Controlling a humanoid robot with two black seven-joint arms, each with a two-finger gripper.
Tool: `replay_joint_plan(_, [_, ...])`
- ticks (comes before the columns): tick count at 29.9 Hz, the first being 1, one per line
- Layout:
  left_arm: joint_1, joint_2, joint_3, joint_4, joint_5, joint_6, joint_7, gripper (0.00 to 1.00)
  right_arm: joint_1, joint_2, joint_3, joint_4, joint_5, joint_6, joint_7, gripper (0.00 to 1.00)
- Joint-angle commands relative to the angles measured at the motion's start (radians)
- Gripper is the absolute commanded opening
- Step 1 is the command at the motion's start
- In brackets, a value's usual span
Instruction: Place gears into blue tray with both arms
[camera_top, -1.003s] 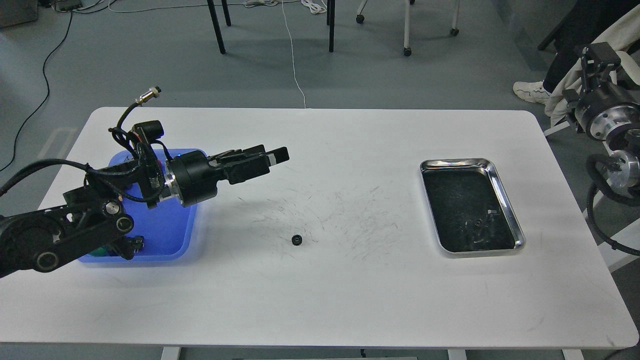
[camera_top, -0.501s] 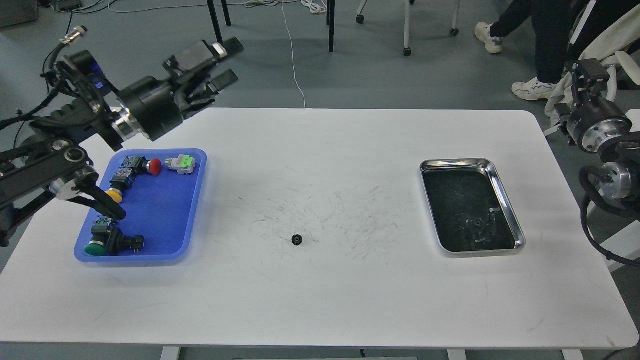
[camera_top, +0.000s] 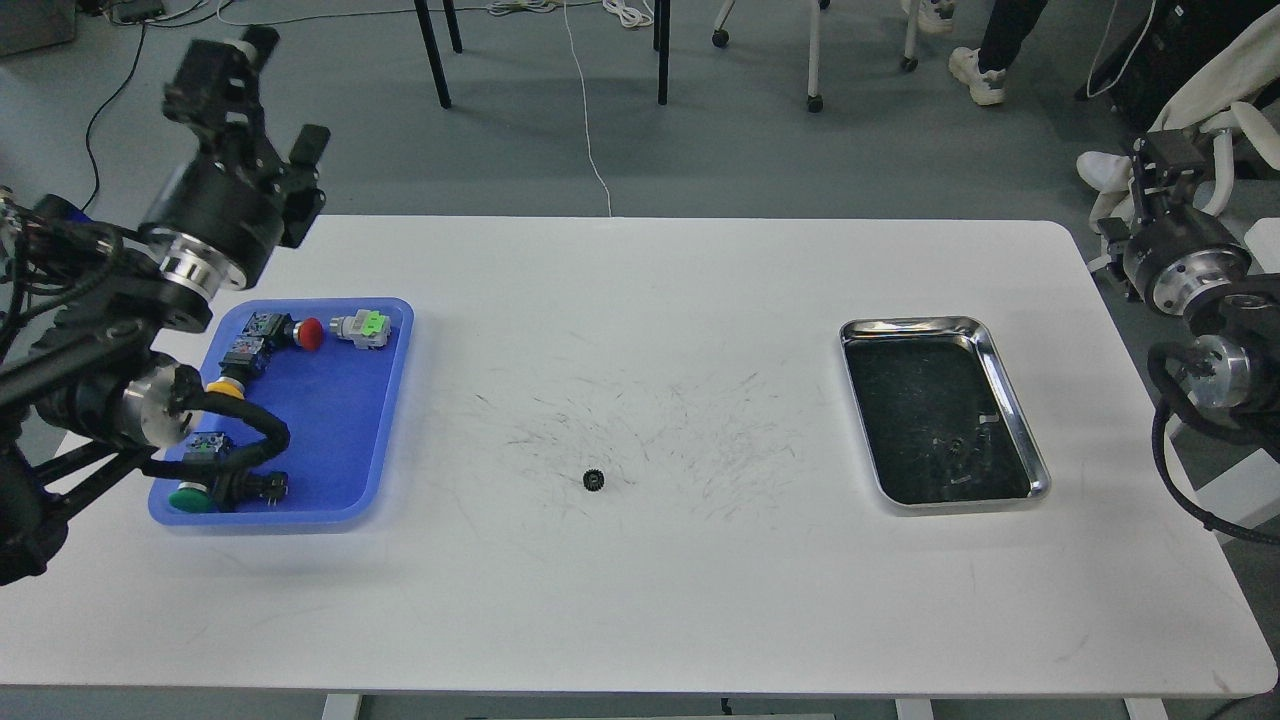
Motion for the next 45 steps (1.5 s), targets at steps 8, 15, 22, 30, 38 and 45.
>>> replay_joint_plan(8, [-0.185,0.111,0.379,-0.053,0.288,-0.049,0.0,0.99,-0.027,0.001,0.0,0.0,-0.001,0.002,0.008,0.95])
replay_joint_plan(15, [-0.283,0.11,0.526,-0.065,0.495,-0.037,0.0,0.99,-0.033,0.016,-0.009,-0.001,-0.006,0.002,0.008,0.95])
replay_joint_plan(22, [-0.333,-0.004,0.675,-0.036,0.684,0.04,0.0,0.99,-0.033,0.022,-0.014,0.0,-0.009,0.002,0.008,0.95])
replay_joint_plan(30, [-0.389,-0.145,0.767,0.073,0.733,0.089,0.0,0.99,-0.03,0.021,-0.014,0.0,-0.012,0.002,0.007,0.95])
replay_joint_plan(38, [-0.403,-0.232,0.871,0.168,0.829,0.134,0.0,0.98,-0.044,0.021,0.003,-0.021,-0.012,-0.004,0.002,0.95])
replay_joint_plan(45, [-0.4,-0.301,0.92,0.197,0.863,0.174,0.0,0.98,-0.059,0.022,0.037,-0.009,-0.004,-0.001,0.008,0.95])
